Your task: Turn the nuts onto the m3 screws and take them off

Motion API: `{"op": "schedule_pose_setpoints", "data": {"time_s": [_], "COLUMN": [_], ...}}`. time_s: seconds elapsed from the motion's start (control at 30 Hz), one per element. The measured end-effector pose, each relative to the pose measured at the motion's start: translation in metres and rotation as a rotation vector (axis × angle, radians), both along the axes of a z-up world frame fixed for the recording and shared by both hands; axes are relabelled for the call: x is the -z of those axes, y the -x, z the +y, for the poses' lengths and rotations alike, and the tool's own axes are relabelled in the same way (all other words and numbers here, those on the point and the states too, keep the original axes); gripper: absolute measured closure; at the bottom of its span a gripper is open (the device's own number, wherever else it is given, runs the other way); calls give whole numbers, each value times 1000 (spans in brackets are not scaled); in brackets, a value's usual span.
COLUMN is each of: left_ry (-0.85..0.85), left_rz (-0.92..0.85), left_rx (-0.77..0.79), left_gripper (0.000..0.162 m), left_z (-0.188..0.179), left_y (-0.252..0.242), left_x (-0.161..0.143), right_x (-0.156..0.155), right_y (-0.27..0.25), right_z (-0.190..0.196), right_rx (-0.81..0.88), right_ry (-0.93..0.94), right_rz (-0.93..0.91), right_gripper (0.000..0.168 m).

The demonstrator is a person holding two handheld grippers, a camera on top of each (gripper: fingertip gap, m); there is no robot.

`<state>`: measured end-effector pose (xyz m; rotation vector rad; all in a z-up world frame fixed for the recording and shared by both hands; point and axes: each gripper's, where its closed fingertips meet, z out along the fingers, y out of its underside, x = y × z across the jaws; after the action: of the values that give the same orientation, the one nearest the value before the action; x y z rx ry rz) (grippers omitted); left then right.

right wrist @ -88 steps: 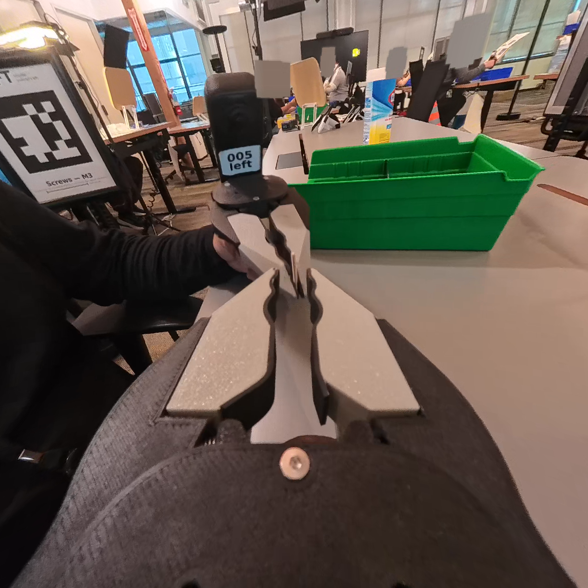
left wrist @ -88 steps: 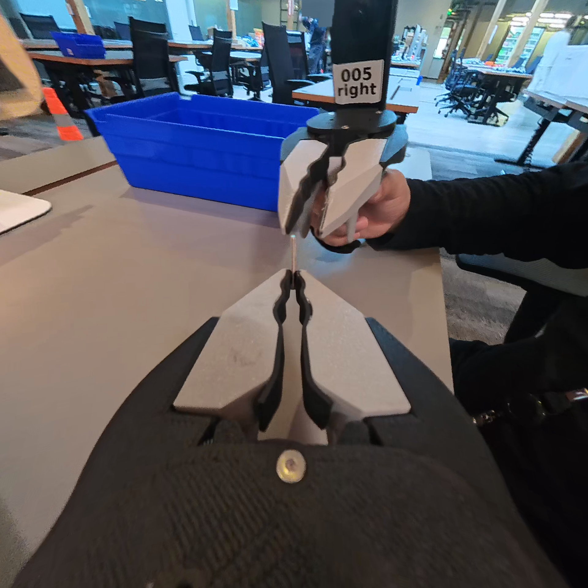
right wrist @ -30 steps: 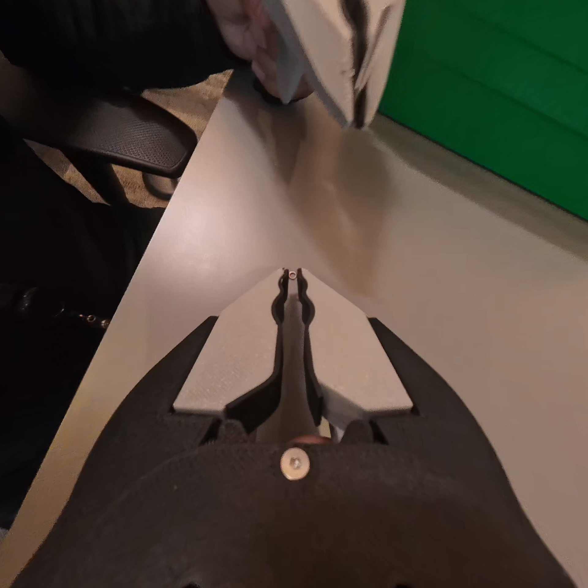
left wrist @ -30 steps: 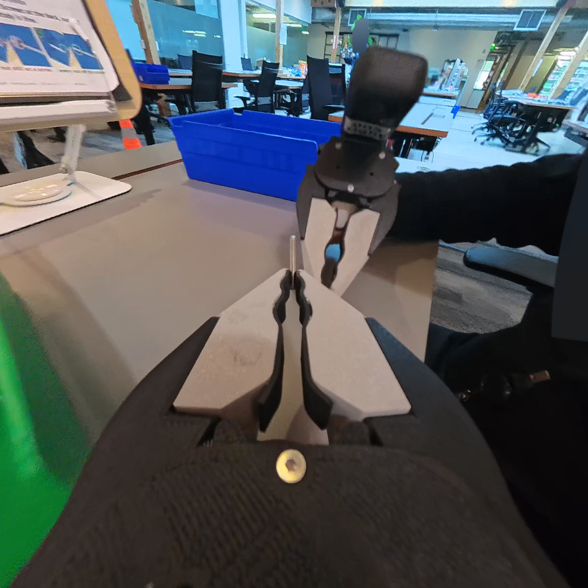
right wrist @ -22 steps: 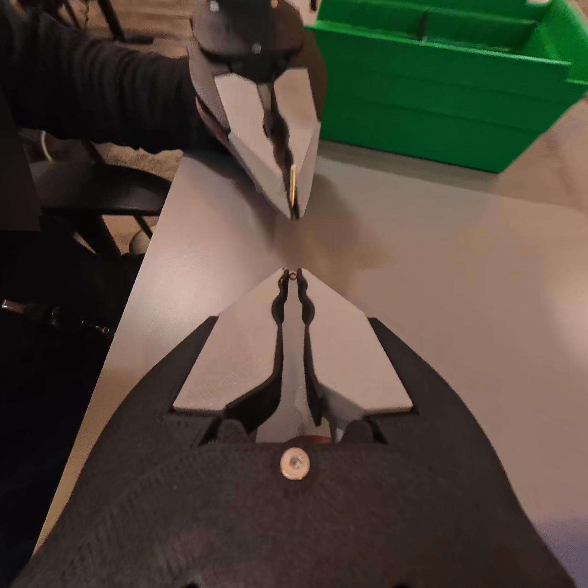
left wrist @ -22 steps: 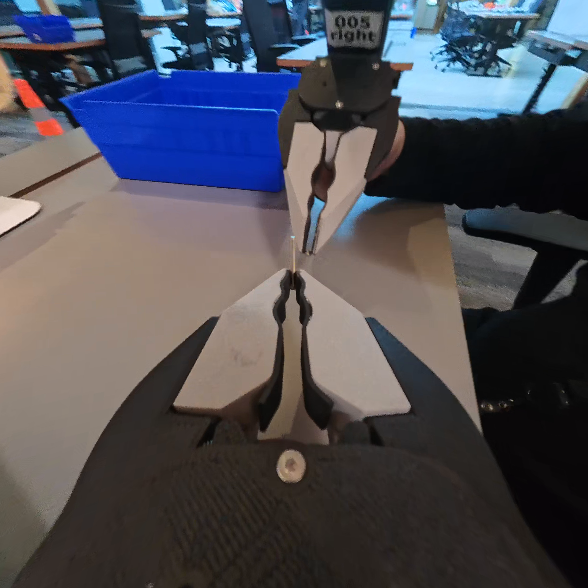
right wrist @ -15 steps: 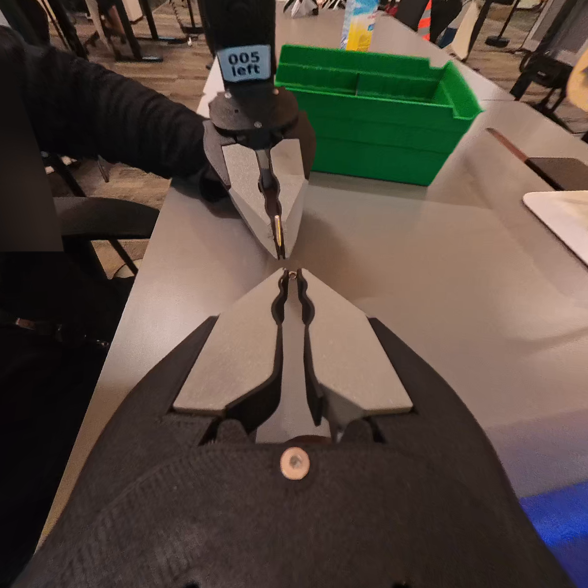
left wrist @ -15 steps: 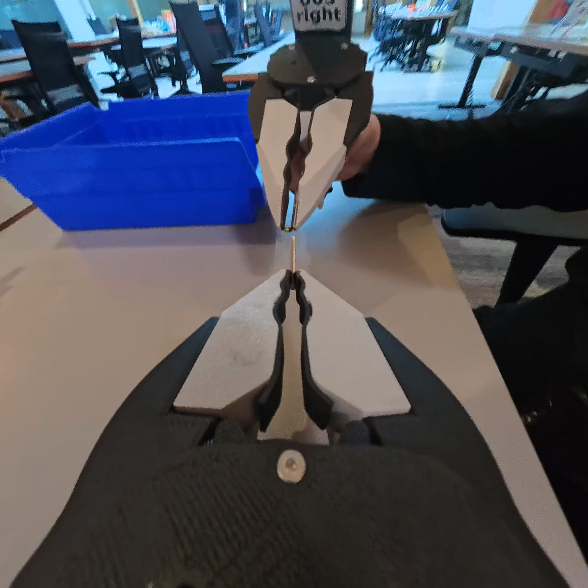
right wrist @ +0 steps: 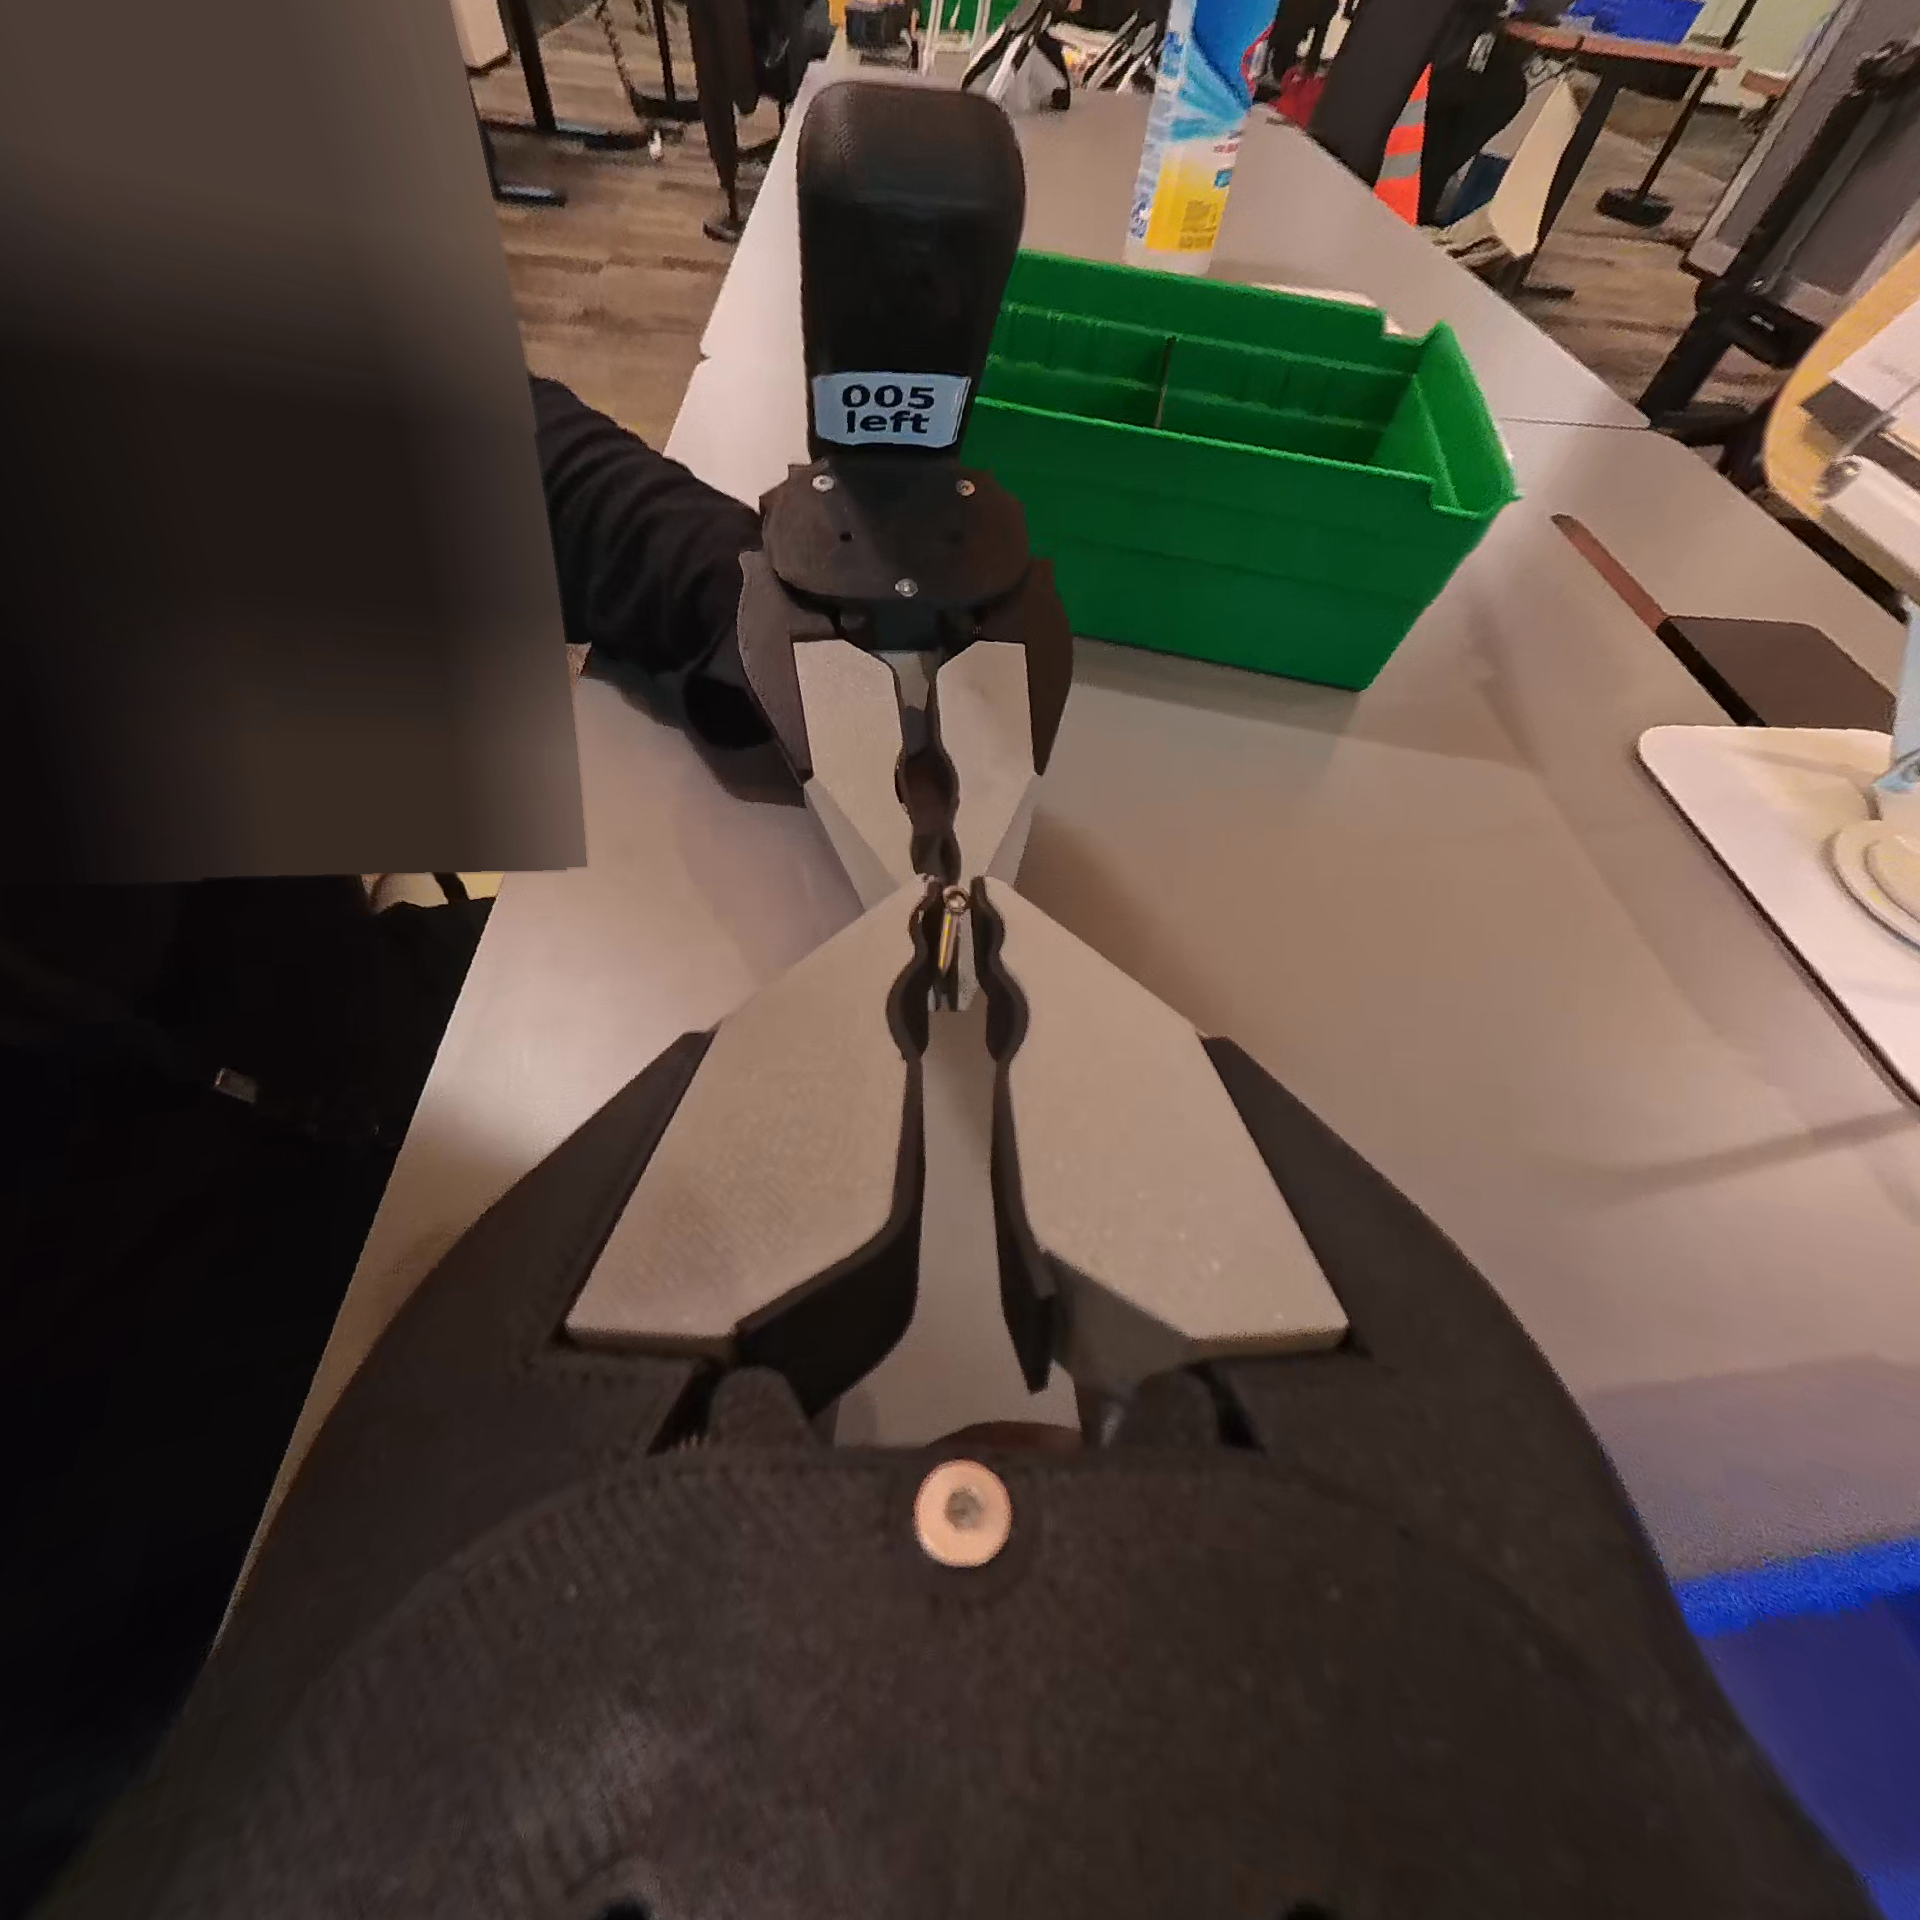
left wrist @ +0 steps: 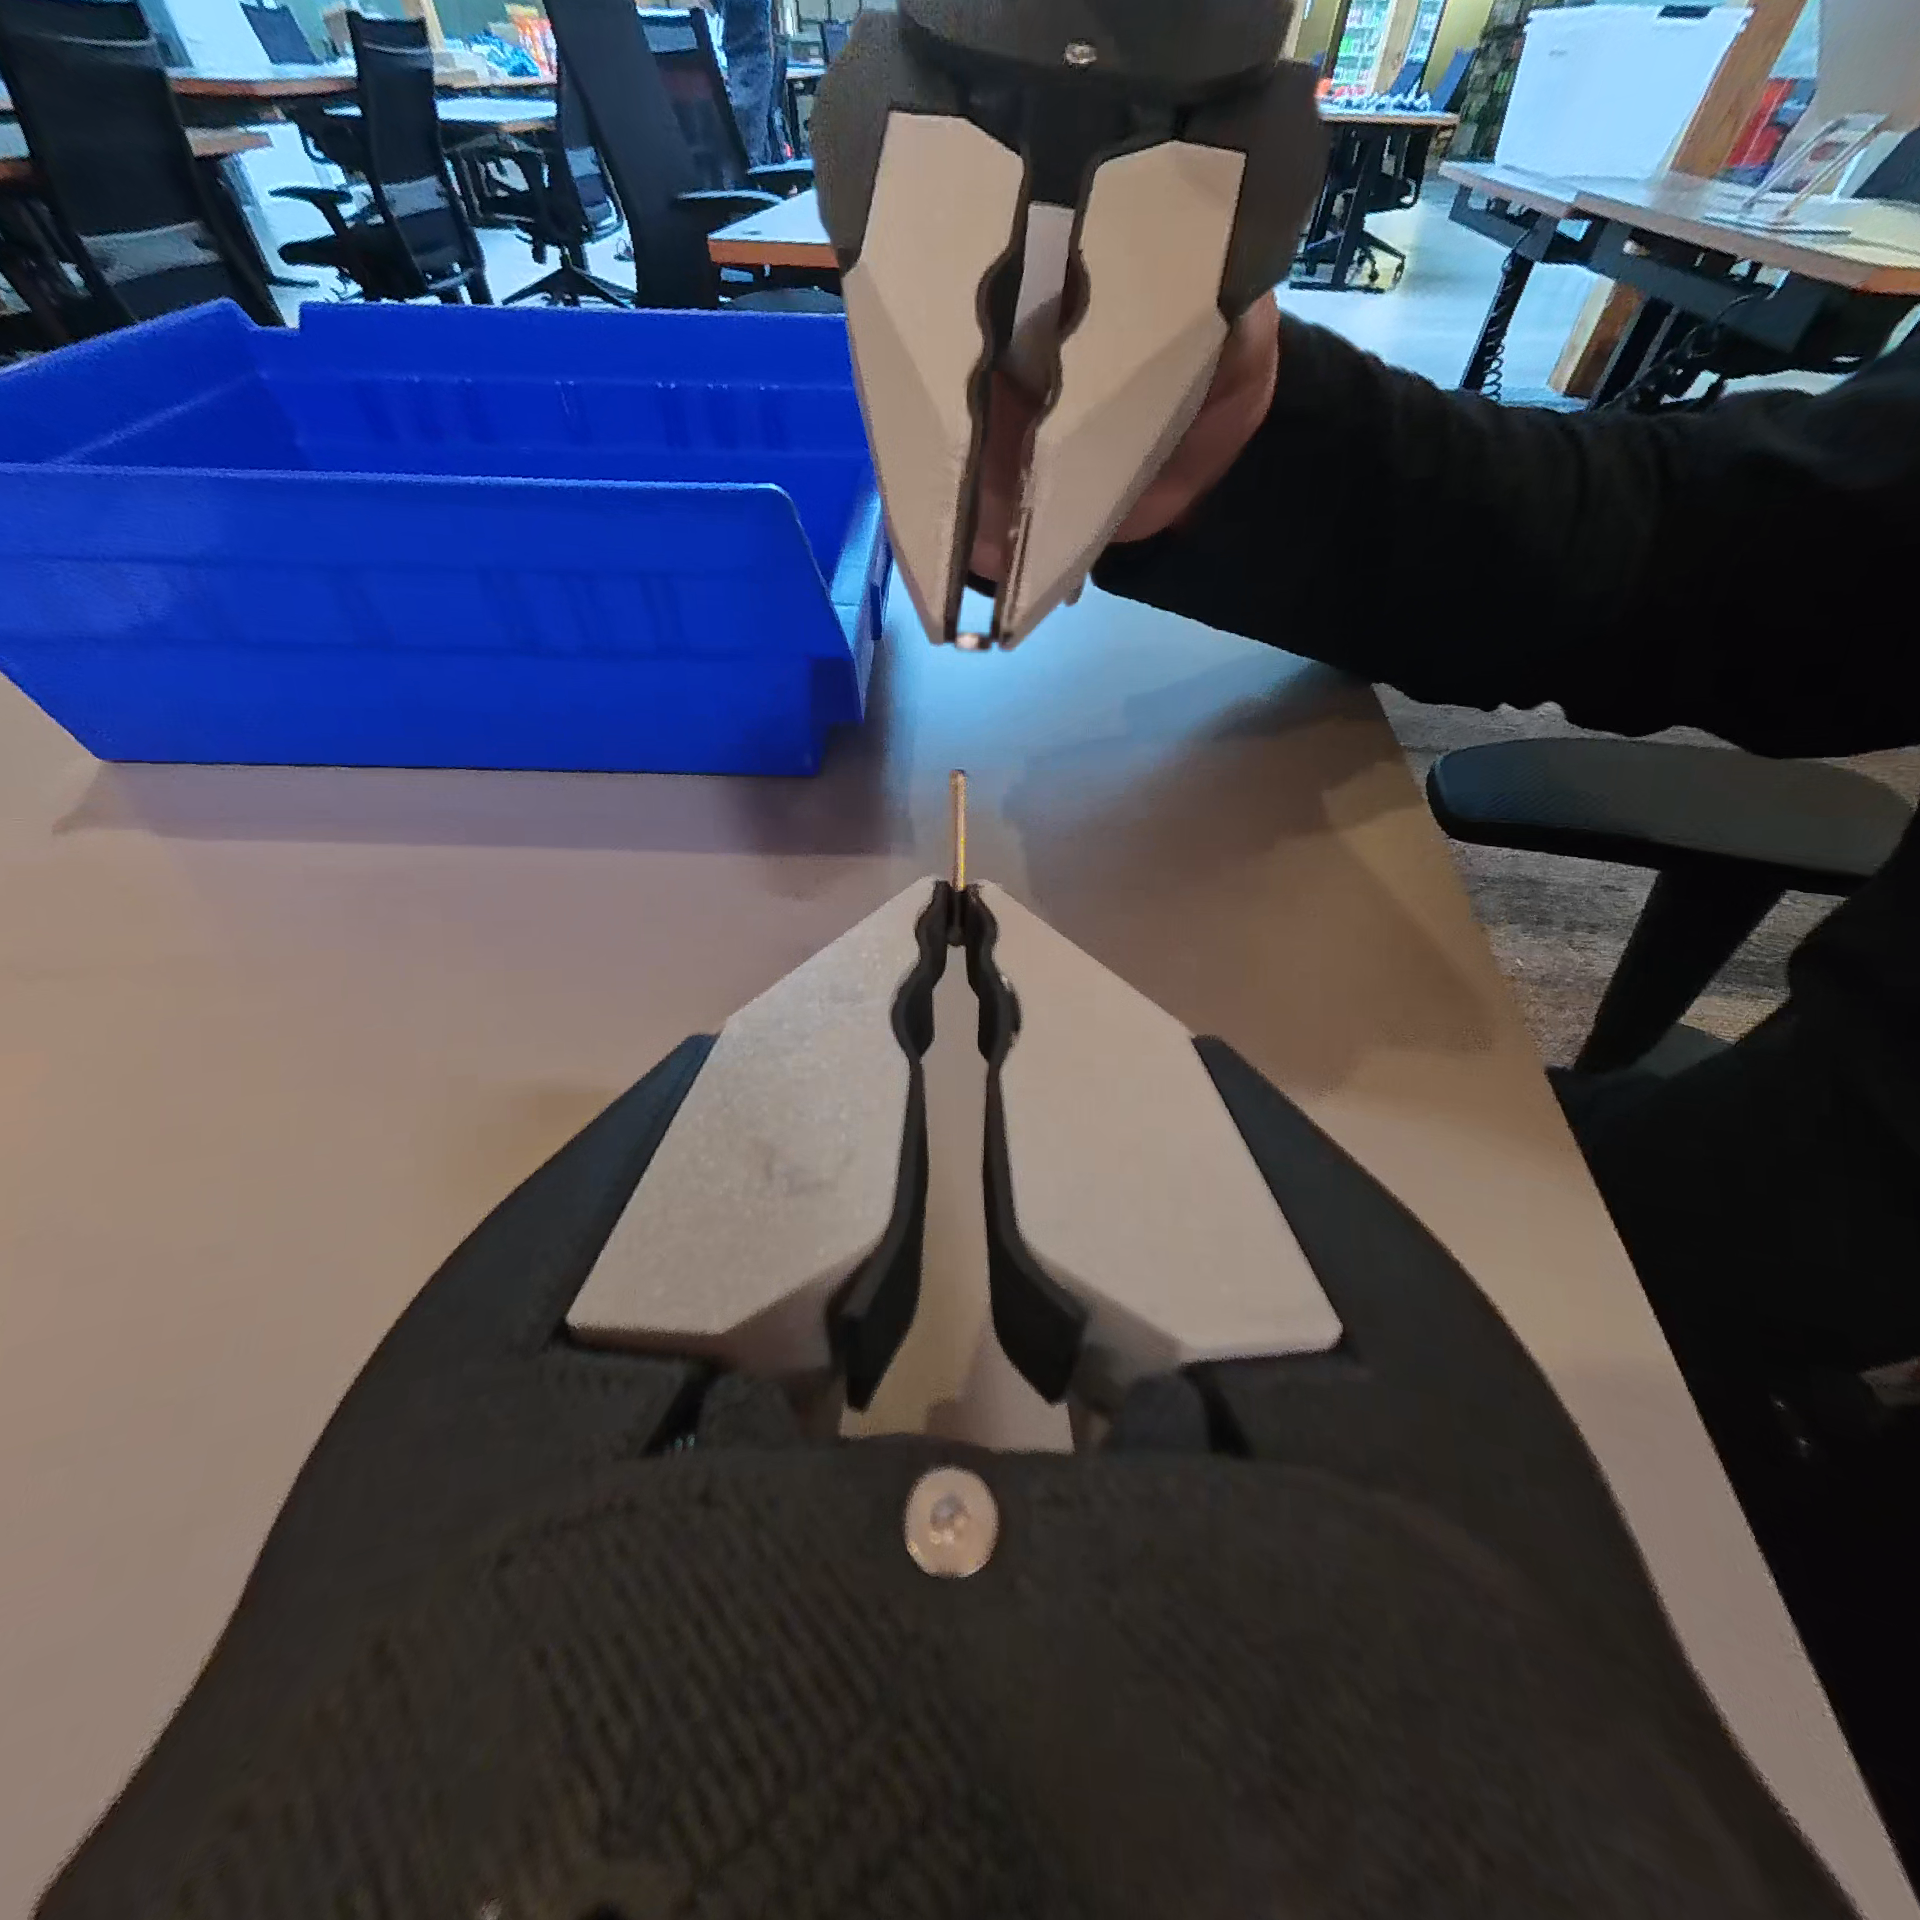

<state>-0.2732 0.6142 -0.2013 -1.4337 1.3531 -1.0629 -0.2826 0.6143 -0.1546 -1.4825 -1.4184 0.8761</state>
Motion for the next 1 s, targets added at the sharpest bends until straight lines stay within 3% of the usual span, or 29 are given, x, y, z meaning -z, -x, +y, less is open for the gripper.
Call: {"op": "schedule_pose_setpoints", "data": {"time_s": [1.0], "left_ry": [-26], "left_rz": [32], "left_rx": [7], "left_gripper": [162], "left_z": [-7], "left_y": [0], "left_x": [5], "right_x": [19], "right_y": [10], "right_z": [-5], "right_rx": [-21], "right_ry": [-27], "right_rz": [-270], "right_gripper": [166]}}
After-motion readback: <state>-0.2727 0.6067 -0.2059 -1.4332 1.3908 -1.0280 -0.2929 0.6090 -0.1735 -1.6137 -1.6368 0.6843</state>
